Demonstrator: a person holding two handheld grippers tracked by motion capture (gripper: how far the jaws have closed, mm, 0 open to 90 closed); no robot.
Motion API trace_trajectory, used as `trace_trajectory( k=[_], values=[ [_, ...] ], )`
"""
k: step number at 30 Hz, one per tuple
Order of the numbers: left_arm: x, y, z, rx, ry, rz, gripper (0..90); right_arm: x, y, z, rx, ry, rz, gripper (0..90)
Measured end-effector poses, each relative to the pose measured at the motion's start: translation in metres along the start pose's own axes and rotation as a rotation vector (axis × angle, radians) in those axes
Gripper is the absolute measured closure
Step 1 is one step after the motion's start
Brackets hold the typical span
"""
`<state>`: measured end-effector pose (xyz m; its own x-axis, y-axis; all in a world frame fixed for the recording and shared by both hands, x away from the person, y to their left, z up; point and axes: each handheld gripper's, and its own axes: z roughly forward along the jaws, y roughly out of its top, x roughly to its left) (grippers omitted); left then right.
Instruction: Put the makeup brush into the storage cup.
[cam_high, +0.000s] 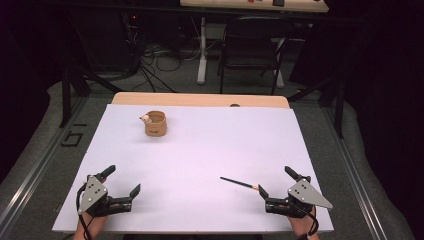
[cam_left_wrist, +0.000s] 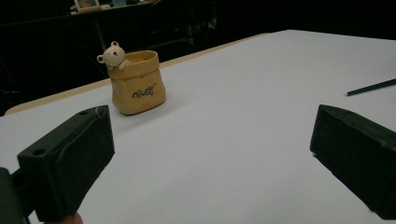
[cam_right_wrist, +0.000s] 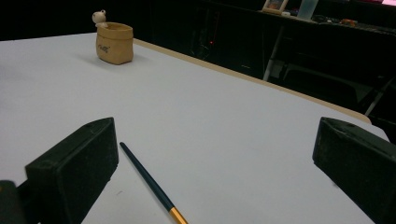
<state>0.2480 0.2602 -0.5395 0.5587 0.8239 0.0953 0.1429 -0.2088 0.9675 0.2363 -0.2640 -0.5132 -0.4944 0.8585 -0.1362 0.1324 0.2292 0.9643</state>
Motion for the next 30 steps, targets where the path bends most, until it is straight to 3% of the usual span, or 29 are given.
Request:
trace_trajectory(
  k=[30],
  values=[
    [0.0019, -0.0001, -0.0008, 0.001, -0.011, 0.009, 0.0, 0.0004, 0.0015, 0.0042, -0.007, 0.029, -0.009, 0.0]
  ],
)
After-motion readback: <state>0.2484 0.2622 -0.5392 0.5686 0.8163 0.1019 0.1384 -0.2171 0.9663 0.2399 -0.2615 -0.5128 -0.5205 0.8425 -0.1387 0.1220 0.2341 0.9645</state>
